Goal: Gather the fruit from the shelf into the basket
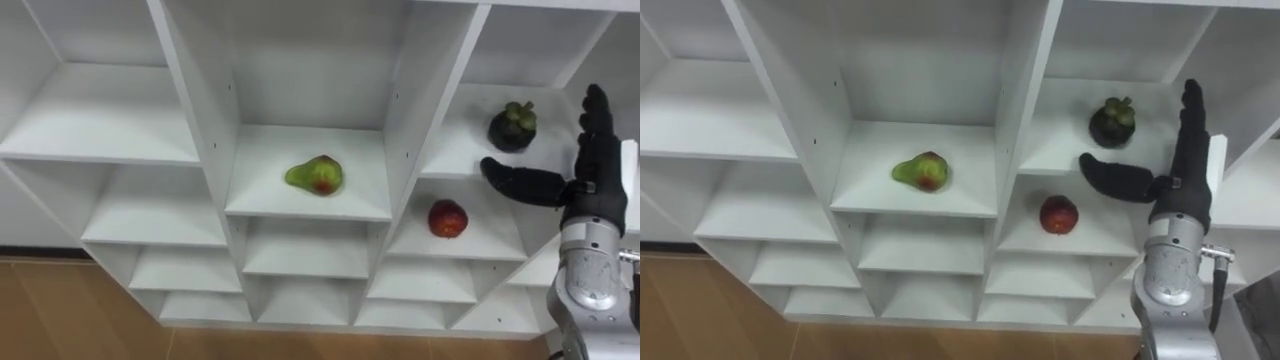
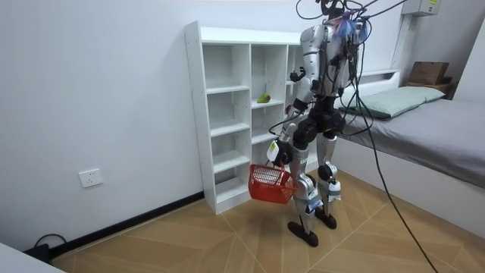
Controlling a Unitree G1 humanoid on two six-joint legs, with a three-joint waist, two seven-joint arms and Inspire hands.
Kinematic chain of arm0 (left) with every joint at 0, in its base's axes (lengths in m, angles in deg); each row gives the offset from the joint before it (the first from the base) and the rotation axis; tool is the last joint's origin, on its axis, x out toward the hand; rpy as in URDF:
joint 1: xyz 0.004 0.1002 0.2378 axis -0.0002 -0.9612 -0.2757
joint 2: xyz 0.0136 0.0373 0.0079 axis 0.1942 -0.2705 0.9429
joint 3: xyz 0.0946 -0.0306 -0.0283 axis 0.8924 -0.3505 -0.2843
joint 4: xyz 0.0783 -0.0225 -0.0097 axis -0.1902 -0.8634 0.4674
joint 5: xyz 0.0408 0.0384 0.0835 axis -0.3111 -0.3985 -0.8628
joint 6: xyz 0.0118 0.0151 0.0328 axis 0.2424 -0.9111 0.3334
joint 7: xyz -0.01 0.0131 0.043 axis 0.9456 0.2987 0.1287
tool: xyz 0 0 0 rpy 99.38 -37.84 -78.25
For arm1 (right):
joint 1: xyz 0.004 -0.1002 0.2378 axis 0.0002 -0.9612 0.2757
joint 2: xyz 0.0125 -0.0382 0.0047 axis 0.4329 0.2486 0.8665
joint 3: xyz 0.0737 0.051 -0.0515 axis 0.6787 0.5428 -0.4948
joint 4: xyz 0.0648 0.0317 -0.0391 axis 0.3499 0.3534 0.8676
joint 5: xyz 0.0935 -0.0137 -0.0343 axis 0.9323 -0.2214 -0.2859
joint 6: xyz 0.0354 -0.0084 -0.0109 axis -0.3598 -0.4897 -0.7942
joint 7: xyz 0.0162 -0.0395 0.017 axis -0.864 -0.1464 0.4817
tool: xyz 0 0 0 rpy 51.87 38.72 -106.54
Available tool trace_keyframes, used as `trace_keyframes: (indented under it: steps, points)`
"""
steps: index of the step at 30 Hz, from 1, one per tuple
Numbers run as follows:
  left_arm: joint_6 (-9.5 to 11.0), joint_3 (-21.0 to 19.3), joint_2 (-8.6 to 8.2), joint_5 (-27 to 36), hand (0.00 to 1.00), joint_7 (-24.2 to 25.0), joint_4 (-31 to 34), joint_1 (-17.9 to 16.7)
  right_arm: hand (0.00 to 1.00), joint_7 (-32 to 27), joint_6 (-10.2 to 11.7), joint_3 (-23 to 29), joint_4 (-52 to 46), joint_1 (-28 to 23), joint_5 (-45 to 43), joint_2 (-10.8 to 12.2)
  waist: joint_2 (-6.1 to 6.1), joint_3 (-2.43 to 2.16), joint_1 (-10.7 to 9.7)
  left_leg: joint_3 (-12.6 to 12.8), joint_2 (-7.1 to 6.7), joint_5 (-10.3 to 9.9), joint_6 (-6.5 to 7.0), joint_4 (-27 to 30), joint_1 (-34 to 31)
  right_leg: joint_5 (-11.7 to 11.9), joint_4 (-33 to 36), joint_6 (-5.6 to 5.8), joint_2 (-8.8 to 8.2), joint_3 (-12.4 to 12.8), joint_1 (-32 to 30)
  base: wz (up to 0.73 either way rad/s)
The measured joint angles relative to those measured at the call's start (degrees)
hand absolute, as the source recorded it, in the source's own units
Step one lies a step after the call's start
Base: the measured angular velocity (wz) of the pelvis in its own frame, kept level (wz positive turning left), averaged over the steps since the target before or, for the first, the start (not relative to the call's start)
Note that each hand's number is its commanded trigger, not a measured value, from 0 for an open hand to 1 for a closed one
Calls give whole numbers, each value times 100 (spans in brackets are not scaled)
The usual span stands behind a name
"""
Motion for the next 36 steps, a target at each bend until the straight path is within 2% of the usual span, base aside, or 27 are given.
trace_keyframes:
  steps: [5, 11, 18, 25, 27, 36]
  points:
    - [-1, -5, 3, 3, 100, 0, 4, -73, 0, 47, 0, 3, 395, 173, -9, -2, -94, 21, -6, -8, -11, 0, 0, -8, 44, -31, -2, 13, -10, -13, 66, 2]
    - [4, -20, 35, 1, 100, 8, 89, -110, 0, 128, 0, 2, 399, 442, -21, -6, -169, 2, -7, -22, -15, 0, 1, -8, 47, -31, -5, 14, -8, -16, 79, 0]
    - [13, -148, 44, 2, 100, 7, 223, -91, 0, 240, -1, 0, 399, 712, -21, -20, -175, -9, -9, -84, -14, 0, 1, -4, -30, -31, -13, 14, -15, -142, 43, 6]
    - [3, -163, 43, 2, 100, 6, 223, -103, 0, 248, -8, 0, 399, 740, 1, -114, -150, -36, 5, -128, -14, 0, 0, -6, -37, -31, -13, 14, -16, -173, 36, 3]
    - [3, -163, 43, 2, 100, 5, 223, -99, 0, 248, -71, 0, 399, 740, 1, -115, -142, -41, 4, -128, -13, 0, 0, -6, -37, -31, -13, 14, -16, -175, 38, 0]
    - [-9, -164, 42, 4, 100, 1, 224, -97, 0, 333, -131, 0, 528, 742, 55, -153, -140, -42, 6, -129, -13, 0, 0, -7, -35, -31, -6, 14, -17, -169, 56, 0]
